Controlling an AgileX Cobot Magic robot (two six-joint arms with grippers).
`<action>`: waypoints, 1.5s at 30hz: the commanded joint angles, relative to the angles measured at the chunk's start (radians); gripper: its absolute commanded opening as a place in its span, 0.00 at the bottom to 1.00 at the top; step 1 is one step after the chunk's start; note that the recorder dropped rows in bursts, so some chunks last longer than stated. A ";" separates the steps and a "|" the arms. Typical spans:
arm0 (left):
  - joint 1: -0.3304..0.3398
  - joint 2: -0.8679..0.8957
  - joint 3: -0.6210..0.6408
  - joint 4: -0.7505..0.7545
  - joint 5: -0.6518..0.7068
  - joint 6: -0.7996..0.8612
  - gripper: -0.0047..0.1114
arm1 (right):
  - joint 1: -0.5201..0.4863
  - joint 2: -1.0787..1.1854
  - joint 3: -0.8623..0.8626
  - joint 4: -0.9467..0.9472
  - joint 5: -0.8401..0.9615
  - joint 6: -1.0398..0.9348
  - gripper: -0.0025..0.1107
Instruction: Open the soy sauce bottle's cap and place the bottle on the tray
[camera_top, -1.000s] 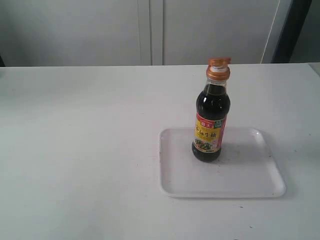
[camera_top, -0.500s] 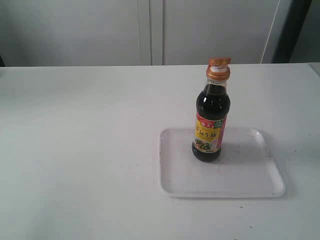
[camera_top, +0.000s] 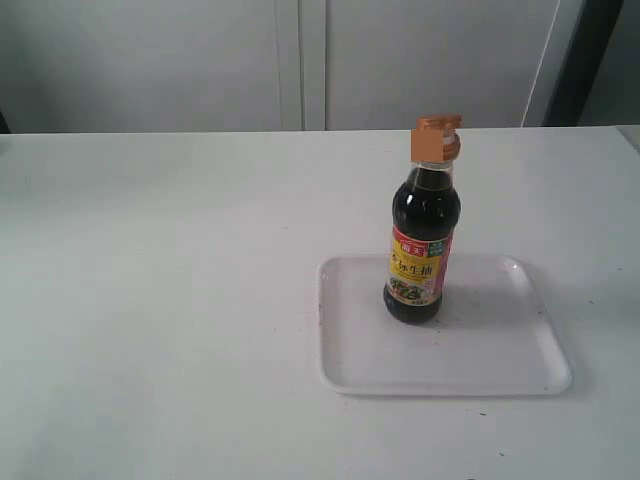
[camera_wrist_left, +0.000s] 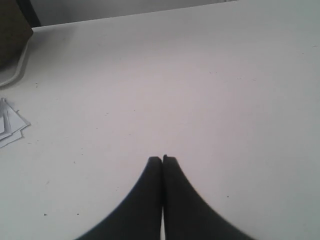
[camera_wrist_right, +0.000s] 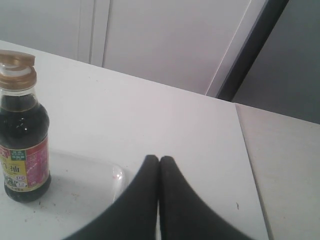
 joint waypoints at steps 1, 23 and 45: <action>0.013 -0.032 0.021 -0.015 0.022 0.000 0.04 | -0.011 -0.006 0.005 0.000 -0.002 0.005 0.02; 0.013 -0.055 0.040 -0.035 0.051 0.000 0.04 | -0.011 -0.006 0.005 0.000 0.000 0.005 0.02; 0.013 -0.055 0.040 -0.035 0.051 0.000 0.04 | -0.011 -0.006 0.005 0.000 0.000 0.005 0.02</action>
